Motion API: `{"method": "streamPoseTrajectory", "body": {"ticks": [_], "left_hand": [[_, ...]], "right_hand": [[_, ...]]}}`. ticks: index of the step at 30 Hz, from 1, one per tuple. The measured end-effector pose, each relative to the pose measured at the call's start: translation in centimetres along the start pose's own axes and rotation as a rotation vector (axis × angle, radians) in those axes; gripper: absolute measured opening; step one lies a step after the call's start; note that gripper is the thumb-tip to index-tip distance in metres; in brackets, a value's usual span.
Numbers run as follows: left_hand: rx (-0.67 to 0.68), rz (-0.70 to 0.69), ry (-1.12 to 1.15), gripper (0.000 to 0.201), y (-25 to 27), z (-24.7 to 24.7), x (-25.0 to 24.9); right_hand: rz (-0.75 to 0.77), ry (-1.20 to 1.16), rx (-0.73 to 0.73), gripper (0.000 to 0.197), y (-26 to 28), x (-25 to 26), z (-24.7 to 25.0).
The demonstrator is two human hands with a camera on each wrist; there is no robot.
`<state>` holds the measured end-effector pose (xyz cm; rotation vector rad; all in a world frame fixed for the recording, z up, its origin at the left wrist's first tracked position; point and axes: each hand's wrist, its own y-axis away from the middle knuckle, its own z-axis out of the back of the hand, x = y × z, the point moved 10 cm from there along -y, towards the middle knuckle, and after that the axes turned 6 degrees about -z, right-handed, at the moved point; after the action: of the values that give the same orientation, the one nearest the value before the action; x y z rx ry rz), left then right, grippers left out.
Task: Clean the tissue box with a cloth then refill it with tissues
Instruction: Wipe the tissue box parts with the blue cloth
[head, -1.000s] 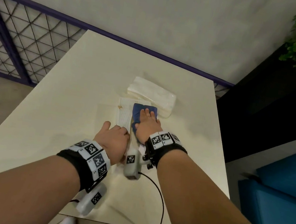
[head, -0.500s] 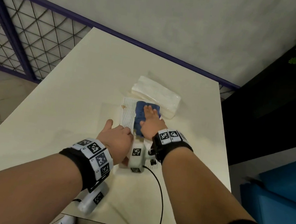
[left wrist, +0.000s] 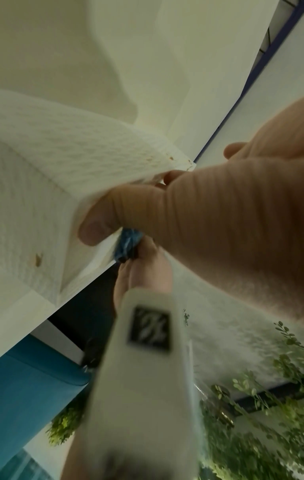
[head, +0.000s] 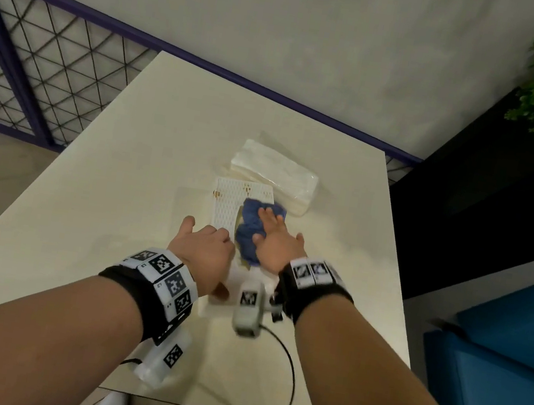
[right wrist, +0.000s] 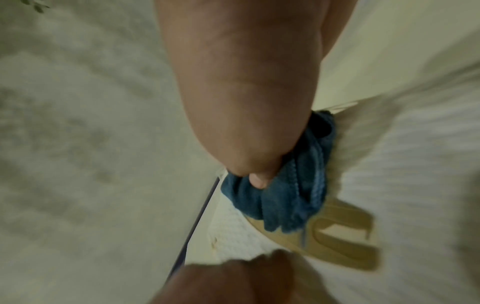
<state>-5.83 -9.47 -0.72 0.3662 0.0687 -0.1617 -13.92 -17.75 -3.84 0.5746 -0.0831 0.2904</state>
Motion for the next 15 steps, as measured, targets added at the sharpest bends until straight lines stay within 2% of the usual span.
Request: {"method": "streamPoseTrajectory", "body": {"ticks": [3,9,13,15], "left_hand": [[-0.007,-0.013,-0.004,0.067,0.1,-0.1,-0.1],[-0.017,-0.020,0.008,0.075,-0.2,-0.6,0.2],[-0.009,-0.032,-0.020,0.079,-0.3,-0.8,0.0],[0.000,-0.060,-0.046,0.078,-0.2,-0.7,-0.2]], "right_hand": [[0.019,0.024,-0.003,0.062,-1.1,0.7,0.8],[0.081,0.071,0.000,0.062,6.3,-1.1,-2.9],[0.100,0.170,0.055,0.057,8.3,-1.9,-2.6],[0.054,0.030,0.049,0.049,8.6,-2.6,-1.6]]}}
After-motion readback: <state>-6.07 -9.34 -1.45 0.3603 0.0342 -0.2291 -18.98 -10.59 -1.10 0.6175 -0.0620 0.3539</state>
